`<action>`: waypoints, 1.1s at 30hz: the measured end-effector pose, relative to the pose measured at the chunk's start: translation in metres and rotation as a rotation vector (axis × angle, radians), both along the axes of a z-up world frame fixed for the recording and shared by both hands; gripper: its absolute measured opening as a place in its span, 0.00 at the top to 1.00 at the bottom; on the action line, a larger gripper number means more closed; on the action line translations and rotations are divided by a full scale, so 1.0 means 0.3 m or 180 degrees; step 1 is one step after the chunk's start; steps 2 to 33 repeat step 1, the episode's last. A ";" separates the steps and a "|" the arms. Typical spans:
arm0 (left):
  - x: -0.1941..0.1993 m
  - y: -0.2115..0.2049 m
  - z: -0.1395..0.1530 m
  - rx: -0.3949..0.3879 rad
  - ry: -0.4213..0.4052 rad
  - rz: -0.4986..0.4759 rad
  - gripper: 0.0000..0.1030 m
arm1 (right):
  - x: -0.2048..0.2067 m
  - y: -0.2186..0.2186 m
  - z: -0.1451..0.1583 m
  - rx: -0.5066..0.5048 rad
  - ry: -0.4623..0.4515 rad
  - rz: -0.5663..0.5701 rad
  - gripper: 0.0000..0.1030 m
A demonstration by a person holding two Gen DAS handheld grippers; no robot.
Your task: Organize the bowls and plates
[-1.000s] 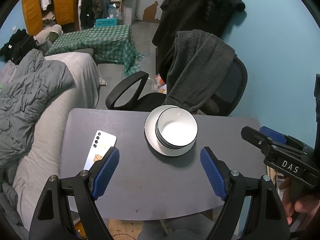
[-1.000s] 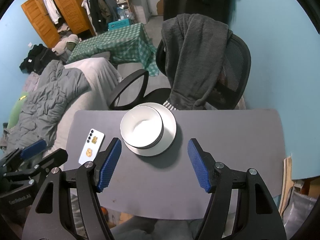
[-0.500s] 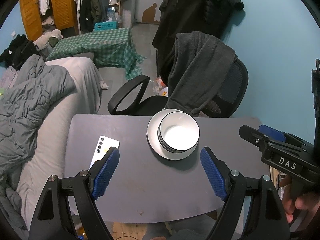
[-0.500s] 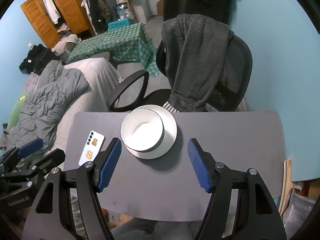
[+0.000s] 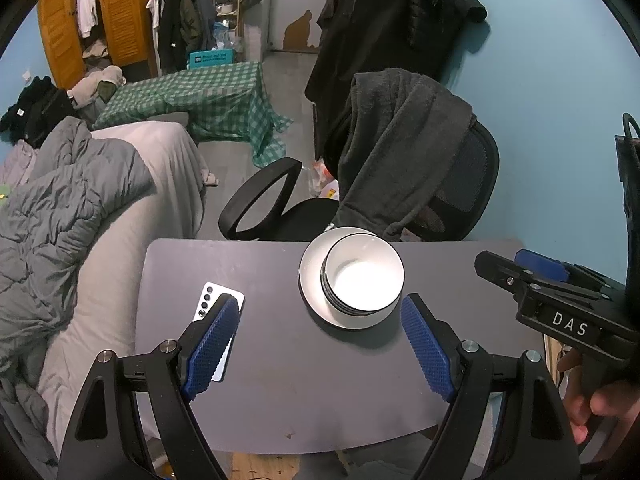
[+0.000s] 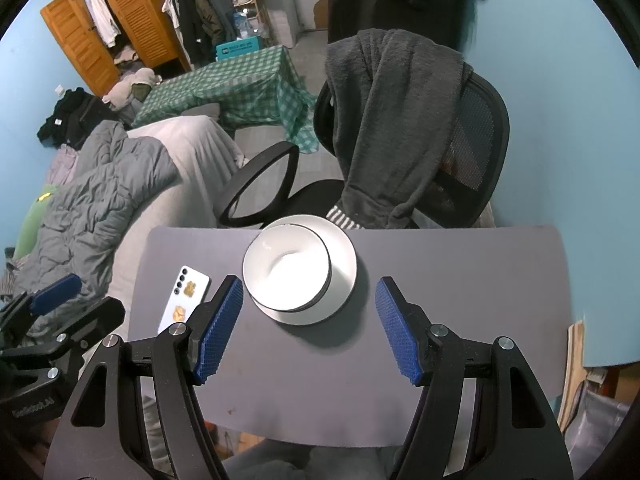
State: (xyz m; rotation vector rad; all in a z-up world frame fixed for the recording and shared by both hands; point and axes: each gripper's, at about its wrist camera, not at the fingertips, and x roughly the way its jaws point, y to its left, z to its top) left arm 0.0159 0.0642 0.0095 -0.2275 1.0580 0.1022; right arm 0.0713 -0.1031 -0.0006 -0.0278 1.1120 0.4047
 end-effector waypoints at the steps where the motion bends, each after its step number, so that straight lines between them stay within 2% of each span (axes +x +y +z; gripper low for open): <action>1: 0.004 0.001 -0.001 0.0010 0.0012 0.0002 0.18 | 0.003 0.001 -0.001 -0.0001 0.0001 0.0002 0.34; 33: 0.004 0.001 -0.001 0.0010 0.0012 0.0002 0.18 | 0.003 0.001 -0.001 -0.0001 0.0001 0.0002 0.34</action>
